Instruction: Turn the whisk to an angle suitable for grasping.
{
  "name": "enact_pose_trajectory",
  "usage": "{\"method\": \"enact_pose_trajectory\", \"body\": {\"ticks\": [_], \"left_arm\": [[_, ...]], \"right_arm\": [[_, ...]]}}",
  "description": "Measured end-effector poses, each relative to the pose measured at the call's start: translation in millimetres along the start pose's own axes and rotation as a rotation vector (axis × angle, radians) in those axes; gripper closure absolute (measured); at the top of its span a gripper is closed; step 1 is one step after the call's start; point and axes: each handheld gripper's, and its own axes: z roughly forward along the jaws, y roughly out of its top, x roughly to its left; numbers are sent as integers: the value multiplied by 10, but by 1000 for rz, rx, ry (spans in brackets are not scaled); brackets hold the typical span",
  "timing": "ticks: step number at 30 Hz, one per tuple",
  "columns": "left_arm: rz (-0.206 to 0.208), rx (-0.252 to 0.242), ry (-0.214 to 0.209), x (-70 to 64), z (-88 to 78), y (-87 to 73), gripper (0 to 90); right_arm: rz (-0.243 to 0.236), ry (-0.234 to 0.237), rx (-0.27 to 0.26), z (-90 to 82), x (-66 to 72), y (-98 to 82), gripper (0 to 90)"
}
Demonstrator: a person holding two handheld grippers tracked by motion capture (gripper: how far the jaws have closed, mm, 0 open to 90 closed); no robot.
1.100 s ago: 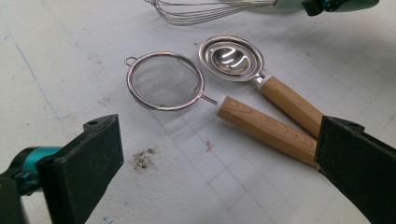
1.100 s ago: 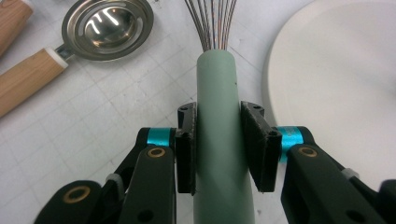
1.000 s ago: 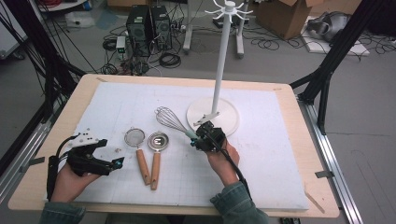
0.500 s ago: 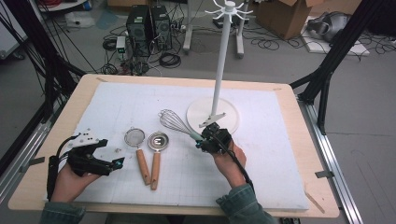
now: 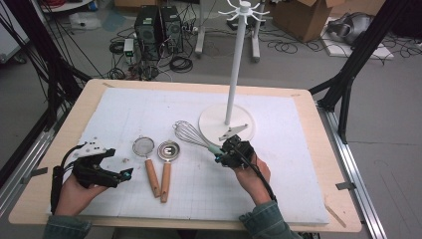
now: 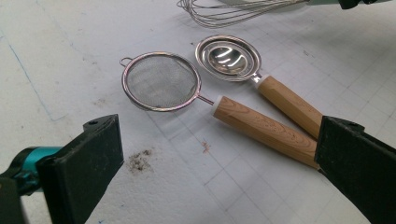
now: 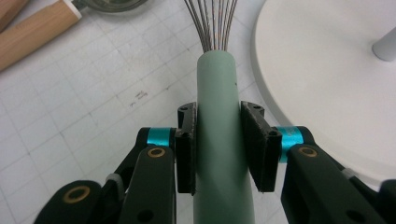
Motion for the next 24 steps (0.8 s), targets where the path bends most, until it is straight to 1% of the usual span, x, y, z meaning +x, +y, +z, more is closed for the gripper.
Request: {"method": "enact_pose_trajectory", "body": {"ticks": [5,12,18,22,24], "left_arm": [[1,1,-1,0,1,-1,18],[5,5,-4,-7,15,0,18],[6,3,-4,-7,13,0,18],[9,5,-8,-13,19,1,18],[12,4,-9,-17,22,3,18]], "right_arm": [[-9,0,10,-26,1,-65,680],[-7,5,17,-67,-23,-137,680],[-25,7,15,-94,-29,-197,680],[-31,19,14,-123,-53,-240,680],[-36,36,6,-136,-68,-264,680]]}}
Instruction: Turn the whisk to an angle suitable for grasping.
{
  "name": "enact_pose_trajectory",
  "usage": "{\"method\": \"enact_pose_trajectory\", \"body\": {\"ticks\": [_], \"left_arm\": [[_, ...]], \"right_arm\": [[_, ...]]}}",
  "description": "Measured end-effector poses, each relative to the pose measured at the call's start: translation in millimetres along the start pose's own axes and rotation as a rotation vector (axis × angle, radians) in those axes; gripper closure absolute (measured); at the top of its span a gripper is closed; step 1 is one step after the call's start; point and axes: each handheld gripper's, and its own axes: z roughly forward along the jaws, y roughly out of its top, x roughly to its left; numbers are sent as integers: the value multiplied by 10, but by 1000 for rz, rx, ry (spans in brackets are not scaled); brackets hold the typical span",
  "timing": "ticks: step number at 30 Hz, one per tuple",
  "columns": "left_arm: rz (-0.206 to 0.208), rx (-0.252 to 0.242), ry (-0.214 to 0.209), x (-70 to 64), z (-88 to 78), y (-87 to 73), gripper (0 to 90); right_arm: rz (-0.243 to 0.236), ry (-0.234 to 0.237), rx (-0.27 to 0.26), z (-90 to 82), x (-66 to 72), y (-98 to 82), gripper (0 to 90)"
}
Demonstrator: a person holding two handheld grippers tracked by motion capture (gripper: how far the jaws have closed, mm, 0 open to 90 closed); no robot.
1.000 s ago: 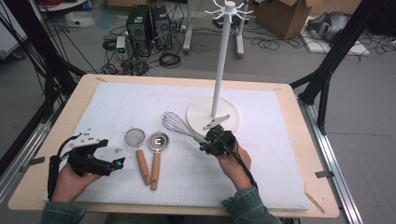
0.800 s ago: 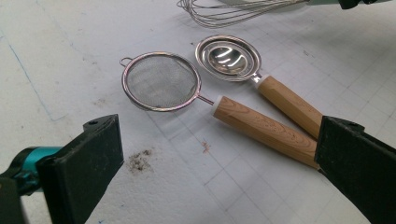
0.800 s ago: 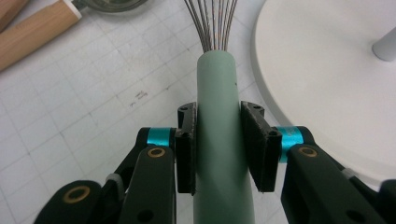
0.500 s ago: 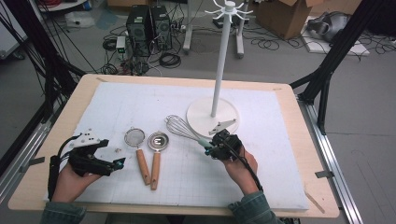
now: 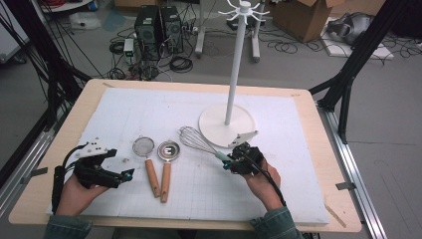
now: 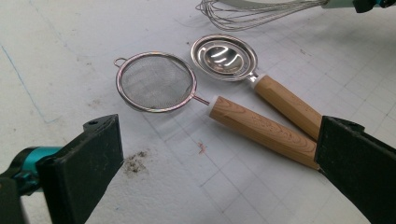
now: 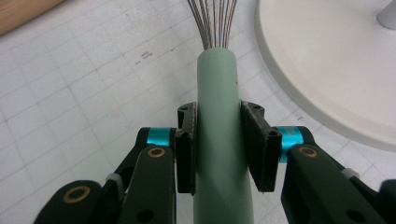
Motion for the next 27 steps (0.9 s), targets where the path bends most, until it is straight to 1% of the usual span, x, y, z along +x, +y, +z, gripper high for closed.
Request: {"method": "enact_pose_trajectory", "body": {"ticks": [7,10,11,17,19,27], "left_arm": [[4,5,-6,-13,20,2,18],[11,7,-12,-21,26,7,18],[8,4,-14,-29,30,7,18],[18,7,-22,-41,44,12,18],[20,10,-26,-45,53,13,18],[27,14,-43,-78,83,24,18]], "right_arm": [[-6,31,-7,-42,-31,-62,680],[-25,42,-7,-60,-35,-86,680],[-28,43,-11,-61,-35,-93,680],[-35,84,-16,-89,-49,-162,680],[-44,88,-22,-95,-58,-181,680],[-76,138,-29,-130,-81,-234,679]]}}
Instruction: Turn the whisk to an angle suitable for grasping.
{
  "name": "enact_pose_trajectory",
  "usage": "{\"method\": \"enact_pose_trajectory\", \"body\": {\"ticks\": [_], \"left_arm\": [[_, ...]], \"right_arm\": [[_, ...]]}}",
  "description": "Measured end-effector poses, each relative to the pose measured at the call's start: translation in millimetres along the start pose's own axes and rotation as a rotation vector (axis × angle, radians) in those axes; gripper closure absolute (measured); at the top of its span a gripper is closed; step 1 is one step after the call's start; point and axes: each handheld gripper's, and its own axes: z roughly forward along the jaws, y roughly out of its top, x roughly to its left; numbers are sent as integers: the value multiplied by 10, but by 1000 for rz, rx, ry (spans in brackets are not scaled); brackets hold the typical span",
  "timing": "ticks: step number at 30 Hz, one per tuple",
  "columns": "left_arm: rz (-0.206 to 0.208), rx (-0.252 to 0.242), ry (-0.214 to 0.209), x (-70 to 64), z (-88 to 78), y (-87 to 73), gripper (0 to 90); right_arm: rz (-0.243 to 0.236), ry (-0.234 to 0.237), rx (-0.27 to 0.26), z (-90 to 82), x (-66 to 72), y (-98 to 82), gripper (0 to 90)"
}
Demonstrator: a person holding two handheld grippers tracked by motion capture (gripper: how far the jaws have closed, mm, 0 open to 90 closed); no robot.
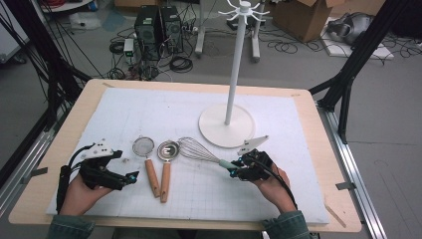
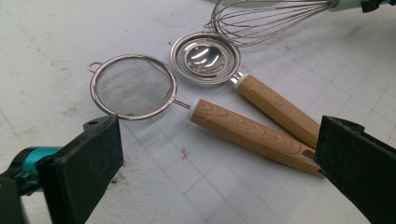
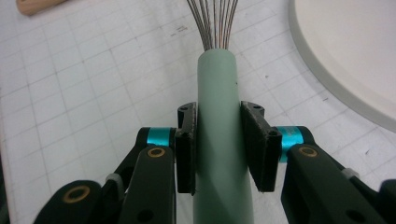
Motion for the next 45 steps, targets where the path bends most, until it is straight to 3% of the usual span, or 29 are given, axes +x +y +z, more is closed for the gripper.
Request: {"method": "enact_pose_trajectory", "body": {"ticks": [31,45], "left_arm": [[70,20,-97,-233,259,191,18],[82,16,-116,-235,319,256,19]], "right_arm": [[-105,115,20,-104,-76,-241,679],[-138,119,31,-41,-119,-314,675]]}}
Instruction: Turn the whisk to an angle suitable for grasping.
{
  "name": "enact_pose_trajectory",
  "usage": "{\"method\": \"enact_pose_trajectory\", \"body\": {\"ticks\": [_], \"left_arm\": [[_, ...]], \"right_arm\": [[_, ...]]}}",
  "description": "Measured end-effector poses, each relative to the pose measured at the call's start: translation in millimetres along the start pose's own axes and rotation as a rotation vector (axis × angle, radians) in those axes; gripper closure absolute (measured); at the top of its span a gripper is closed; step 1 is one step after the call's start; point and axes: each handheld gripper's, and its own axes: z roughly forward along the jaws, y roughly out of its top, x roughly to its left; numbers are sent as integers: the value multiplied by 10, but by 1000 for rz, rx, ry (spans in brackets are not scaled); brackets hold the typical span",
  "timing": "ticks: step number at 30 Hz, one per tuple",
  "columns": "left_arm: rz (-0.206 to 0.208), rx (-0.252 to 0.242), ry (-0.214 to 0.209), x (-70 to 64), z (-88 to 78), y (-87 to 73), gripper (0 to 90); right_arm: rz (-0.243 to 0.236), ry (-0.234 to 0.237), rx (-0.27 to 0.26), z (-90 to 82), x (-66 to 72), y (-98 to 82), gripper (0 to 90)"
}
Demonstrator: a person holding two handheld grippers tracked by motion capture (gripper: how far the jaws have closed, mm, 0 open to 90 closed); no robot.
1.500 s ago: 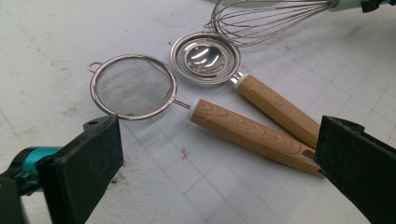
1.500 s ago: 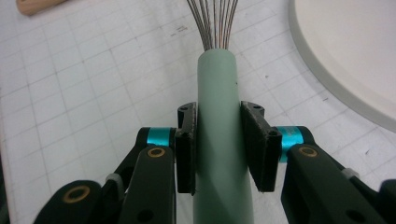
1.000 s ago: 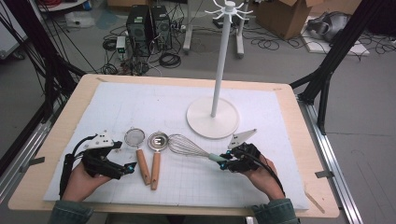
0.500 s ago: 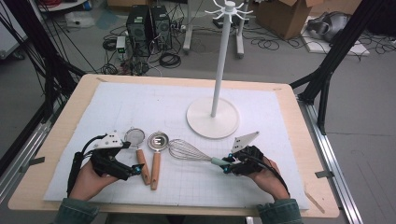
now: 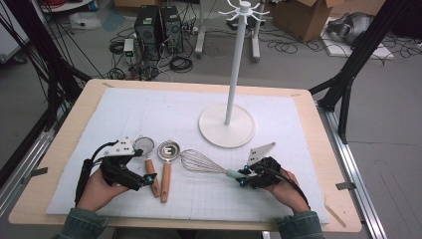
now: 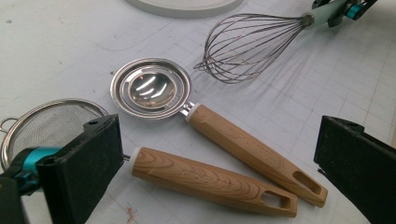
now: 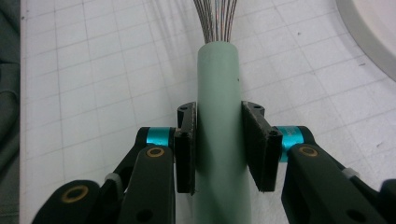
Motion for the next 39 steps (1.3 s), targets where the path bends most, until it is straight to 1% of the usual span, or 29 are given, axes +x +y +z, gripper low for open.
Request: {"method": "enact_pose_trajectory", "body": {"ticks": [4,7,9,15,19,22,24,34,39], "left_arm": [[-3,-1,3,32,4,-2,19],[-5,-3,2,43,6,-1,19],[-5,-2,2,46,7,1,19],[-5,-2,3,58,3,5,19],[-2,-3,4,60,5,5,19],[-2,-2,4,56,8,1,19],[-5,-2,6,59,8,-4,19],[-3,0,7,58,2,-7,19],[-5,2,7,62,2,-8,19]], "right_arm": [[-2,4,11,19,-20,-4,674],[5,8,14,31,-33,-10,672],[0,10,17,37,-41,-14,670],[10,7,22,47,-29,-35,659],[16,-5,10,20,-25,-62,623],[31,-18,13,11,-13,-116,599],[36,-21,4,-7,1,-154,597],[32,-74,-2,-110,78,-297,583],[23,-85,-7,-133,99,-342,587]]}}
